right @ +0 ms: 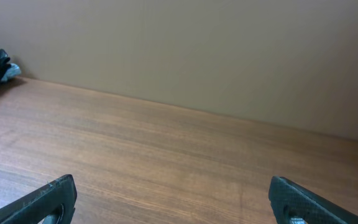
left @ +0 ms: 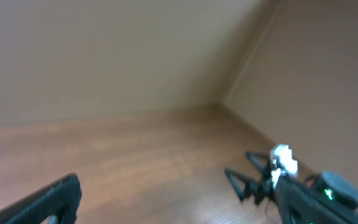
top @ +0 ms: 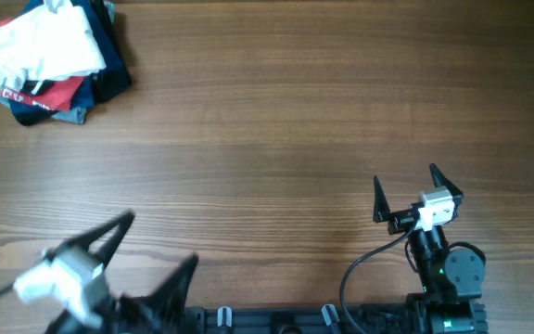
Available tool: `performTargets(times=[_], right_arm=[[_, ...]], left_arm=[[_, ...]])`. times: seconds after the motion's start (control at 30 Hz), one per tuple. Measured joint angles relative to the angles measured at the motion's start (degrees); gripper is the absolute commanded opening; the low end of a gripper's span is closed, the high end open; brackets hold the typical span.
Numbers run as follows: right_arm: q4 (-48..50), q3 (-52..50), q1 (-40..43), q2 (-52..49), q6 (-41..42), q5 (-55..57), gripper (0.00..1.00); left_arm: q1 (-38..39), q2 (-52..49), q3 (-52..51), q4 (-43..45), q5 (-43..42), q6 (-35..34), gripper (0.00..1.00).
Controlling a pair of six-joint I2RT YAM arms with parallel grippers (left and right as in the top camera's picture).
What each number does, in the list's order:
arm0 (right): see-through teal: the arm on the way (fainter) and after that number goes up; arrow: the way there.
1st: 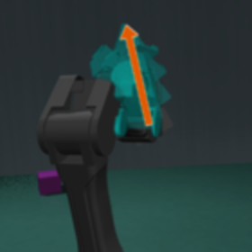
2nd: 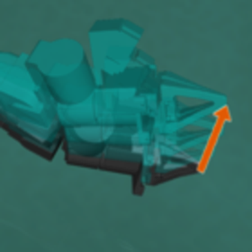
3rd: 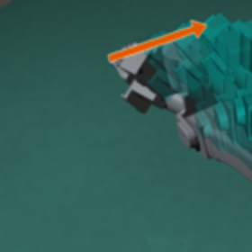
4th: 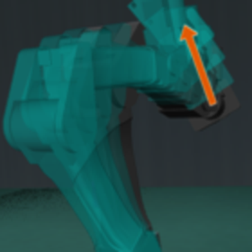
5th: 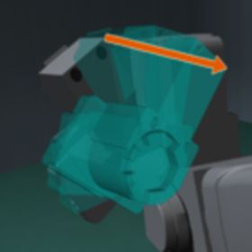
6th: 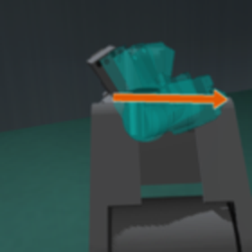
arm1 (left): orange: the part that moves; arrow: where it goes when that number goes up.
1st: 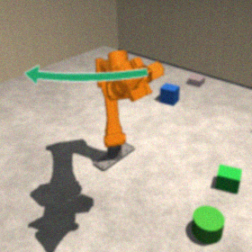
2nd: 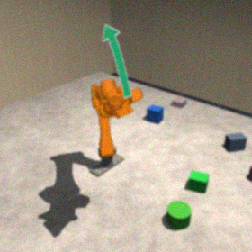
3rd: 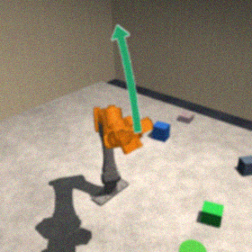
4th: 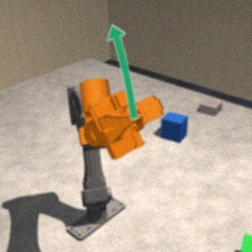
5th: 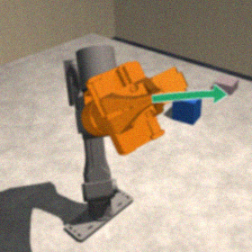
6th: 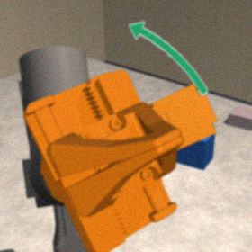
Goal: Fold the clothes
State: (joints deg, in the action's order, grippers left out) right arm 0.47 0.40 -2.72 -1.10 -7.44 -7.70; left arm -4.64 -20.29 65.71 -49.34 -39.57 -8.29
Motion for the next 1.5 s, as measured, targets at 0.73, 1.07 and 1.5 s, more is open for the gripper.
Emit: performTargets(times=[0.73, 1.07, 1.5], right_arm=[[0.00, -0.02, 0.00, 0.07, 0.00, -0.02, 1.00], [0.00, -0.02, 0.00, 0.07, 0.00, -0.02, 1.00], [-0.02, 0.00, 0.00, 0.07, 0.00, -0.02, 1.00]], left_arm=[[7.61, 19.45, -58.71, 45.38, 31.32, -12.59, 1.00], [7.61, 19.47, -63.67, 47.60, 34.82, -12.35, 1.00], [5.97, 19.52, -64.87, 45.09, 36.35, -12.20, 1.00]])
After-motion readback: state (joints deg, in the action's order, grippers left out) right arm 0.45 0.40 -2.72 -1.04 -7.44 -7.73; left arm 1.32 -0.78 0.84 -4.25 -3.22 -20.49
